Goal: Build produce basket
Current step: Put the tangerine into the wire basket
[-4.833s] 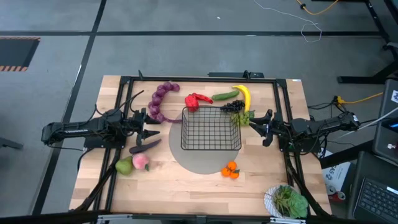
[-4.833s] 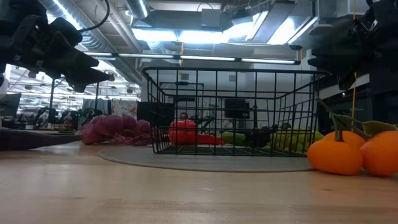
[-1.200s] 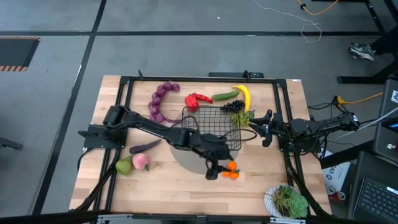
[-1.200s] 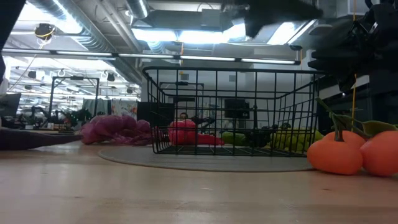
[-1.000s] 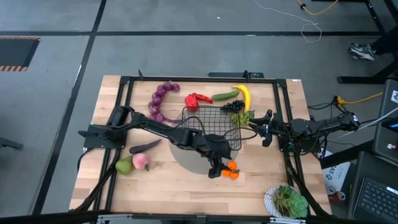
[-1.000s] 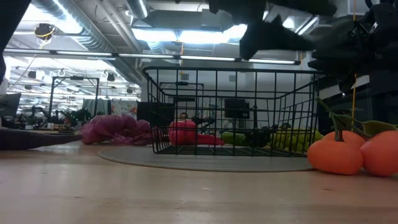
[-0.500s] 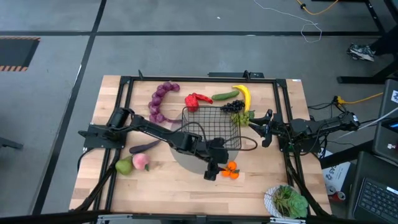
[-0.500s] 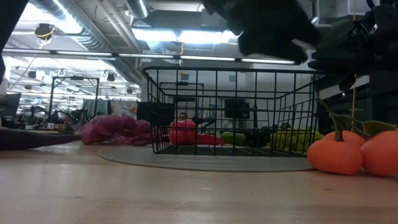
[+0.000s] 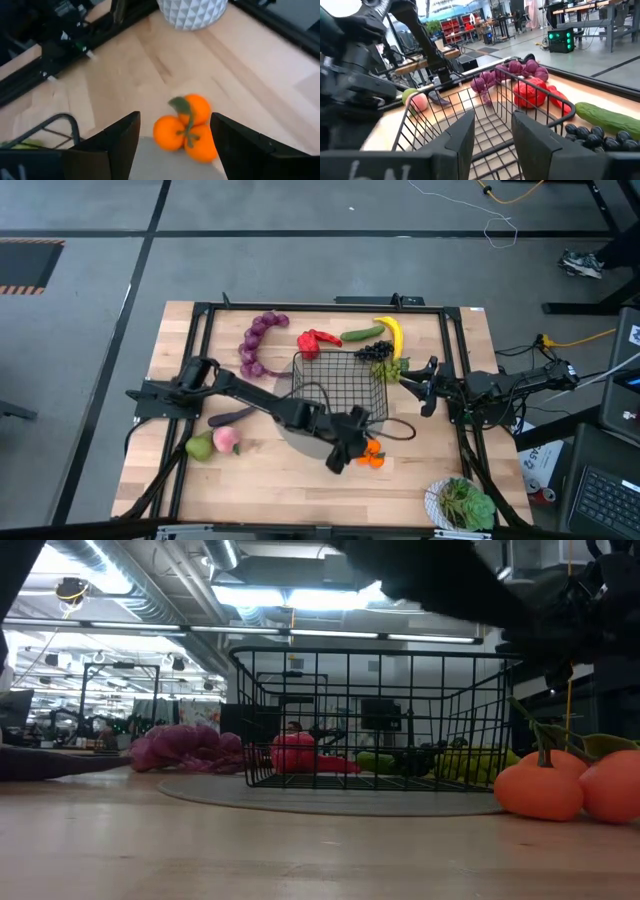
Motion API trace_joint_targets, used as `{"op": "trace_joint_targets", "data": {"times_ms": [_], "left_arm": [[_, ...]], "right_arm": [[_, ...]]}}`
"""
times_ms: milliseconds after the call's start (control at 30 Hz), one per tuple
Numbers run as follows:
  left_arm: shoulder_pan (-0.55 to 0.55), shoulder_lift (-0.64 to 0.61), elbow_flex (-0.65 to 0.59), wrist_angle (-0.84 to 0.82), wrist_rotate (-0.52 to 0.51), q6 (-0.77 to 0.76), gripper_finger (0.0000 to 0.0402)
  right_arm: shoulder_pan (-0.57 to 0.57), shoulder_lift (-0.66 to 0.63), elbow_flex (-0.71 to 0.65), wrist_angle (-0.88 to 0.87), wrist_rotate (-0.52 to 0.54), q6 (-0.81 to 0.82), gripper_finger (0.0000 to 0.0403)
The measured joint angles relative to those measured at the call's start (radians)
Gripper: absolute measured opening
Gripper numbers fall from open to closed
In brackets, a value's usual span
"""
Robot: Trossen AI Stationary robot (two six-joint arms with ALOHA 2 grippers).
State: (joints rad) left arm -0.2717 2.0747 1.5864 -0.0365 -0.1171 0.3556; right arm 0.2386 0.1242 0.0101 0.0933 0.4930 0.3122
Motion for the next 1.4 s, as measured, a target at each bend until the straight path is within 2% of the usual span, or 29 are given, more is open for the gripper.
{"op": "trace_joint_targets", "data": {"times_ms": [100,300,500,700,900,967,1167,1400], "left_arm": [[-0.02,0.0,0.0,0.0,-0.025,-0.029,0.0237],[-0.024,0.002,0.0,0.011,-0.027,-0.032,0.0237],[-0.025,0.106,-0.001,0.165,-0.025,-0.04,0.0237],[-0.01,0.115,0.0,0.182,-0.024,-0.13,0.0237],[0.002,0.109,0.004,0.113,-0.03,-0.361,0.0237],[0.002,0.109,0.004,0.107,-0.037,-0.384,0.0237],[-0.007,0.111,0.003,0.101,-0.066,-0.38,0.0237],[-0.046,0.118,0.041,0.099,-0.174,-0.145,0.0237]], "right_arm": [[0.0,0.0,0.0,-0.006,-0.024,0.002,0.013],[0.0,0.0,0.0,-0.007,-0.049,0.112,0.013],[0.0,0.0,0.0,-0.011,-0.076,0.125,0.013],[0.0,0.001,0.0,-0.021,-0.083,0.124,0.013],[0.0,0.002,0.0,-0.022,-0.088,0.123,0.013],[0.0,0.002,0.0,-0.023,-0.095,0.121,0.013],[0.0,0.002,0.0,-0.024,-0.095,0.098,0.013],[0.0,0.002,0.0,-0.024,-0.095,0.095,0.013]]}}
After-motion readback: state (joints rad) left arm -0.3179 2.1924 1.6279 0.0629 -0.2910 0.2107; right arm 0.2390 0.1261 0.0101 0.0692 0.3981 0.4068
